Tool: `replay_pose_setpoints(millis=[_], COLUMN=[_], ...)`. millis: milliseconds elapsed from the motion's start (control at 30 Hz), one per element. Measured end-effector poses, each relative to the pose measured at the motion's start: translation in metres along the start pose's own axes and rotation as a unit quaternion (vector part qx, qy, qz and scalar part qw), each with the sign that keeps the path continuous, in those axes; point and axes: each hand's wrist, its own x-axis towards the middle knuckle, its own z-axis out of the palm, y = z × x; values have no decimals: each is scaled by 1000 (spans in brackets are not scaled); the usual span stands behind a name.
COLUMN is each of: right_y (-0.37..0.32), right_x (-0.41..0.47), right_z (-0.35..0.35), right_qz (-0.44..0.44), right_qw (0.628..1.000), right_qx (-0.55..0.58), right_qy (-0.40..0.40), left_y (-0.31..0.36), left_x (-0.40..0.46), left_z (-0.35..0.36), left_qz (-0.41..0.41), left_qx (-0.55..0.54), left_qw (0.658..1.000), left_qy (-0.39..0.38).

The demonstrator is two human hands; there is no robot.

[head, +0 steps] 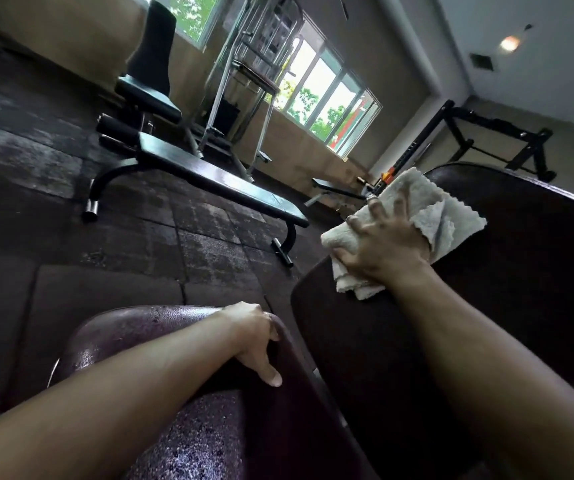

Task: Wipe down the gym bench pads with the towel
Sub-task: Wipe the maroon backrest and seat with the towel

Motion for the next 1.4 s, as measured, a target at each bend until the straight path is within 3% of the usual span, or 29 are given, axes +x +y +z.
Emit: replay_pose_setpoints(millis=[67,167,267,400,467,667,867,1067,1267,1400], right_y=[-17,-43,-47,-31,-39,-48,-56,-89,-58,-73], right_x=[-6,-30,-31,-13,-21,-51,-36,-76,-37,-58], right_z=[13,26,34,29,29,30,30,48,20,36], right_qz=[10,-51,-89,-42,-28,-113,-40,-165,-56,-67], right_qw=[997,989,987,996,993,988,985,973,997,987], right_qx=[76,140,124,82,112,95,164,134,42,145], right_qy=[4,-18,-44,-18,-8,-44,-26,-93,-11,-23], left_y=[0,-1,-2,-4,-3,-3,-6,-6,-7,-7], left_x=[1,3,4,4,3,4,7,1,4,2], left_z=[2,4,8,7,6,9,13,16,18,16], left_qz=[-2,-4,-5,1,2,2,1,16,-5,1], left_qx=[11,20,20,15,16,33,27,17,0,10], left_qw=[1000,1000,1000,1000,1000,999,1000,1000,1000,1000], left_qy=[-3,0,-5,-1,-2,6,1,20,12,22])
